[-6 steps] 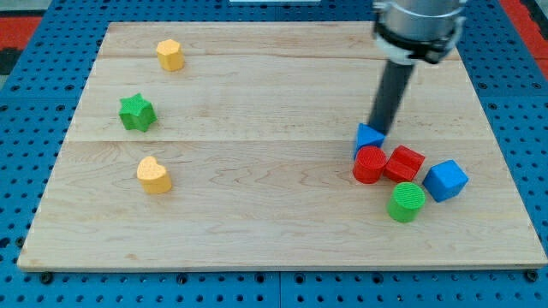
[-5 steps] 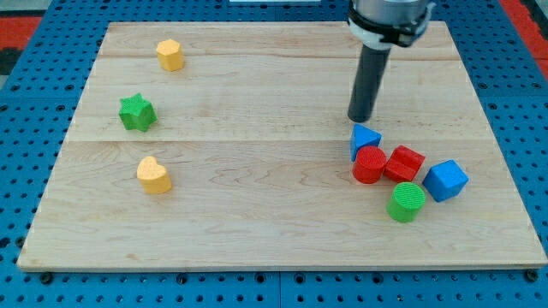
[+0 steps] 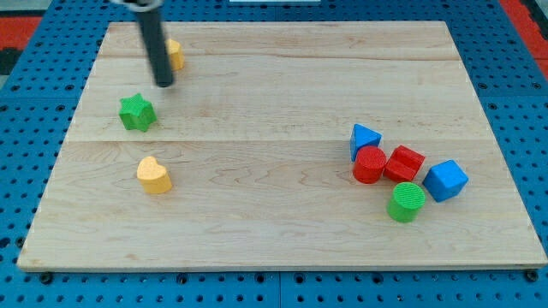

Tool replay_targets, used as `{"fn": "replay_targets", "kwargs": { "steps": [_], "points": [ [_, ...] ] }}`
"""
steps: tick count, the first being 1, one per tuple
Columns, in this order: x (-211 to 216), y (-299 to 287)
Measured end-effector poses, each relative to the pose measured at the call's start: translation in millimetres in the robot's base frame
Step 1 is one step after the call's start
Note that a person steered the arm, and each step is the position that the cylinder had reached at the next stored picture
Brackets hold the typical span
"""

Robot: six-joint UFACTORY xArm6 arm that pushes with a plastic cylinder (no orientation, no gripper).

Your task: Push the green star into the red circle

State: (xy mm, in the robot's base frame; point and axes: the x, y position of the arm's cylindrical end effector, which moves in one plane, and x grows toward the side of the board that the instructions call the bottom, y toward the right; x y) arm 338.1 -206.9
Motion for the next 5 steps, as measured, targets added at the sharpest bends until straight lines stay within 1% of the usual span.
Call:
{"fn": "replay_targets", "kwargs": {
  "steps": [1,2,3,4,5],
  "points": [
    [31,-54],
    [56,55],
    [70,153],
    [57,106],
    [67,84]
  ]
}}
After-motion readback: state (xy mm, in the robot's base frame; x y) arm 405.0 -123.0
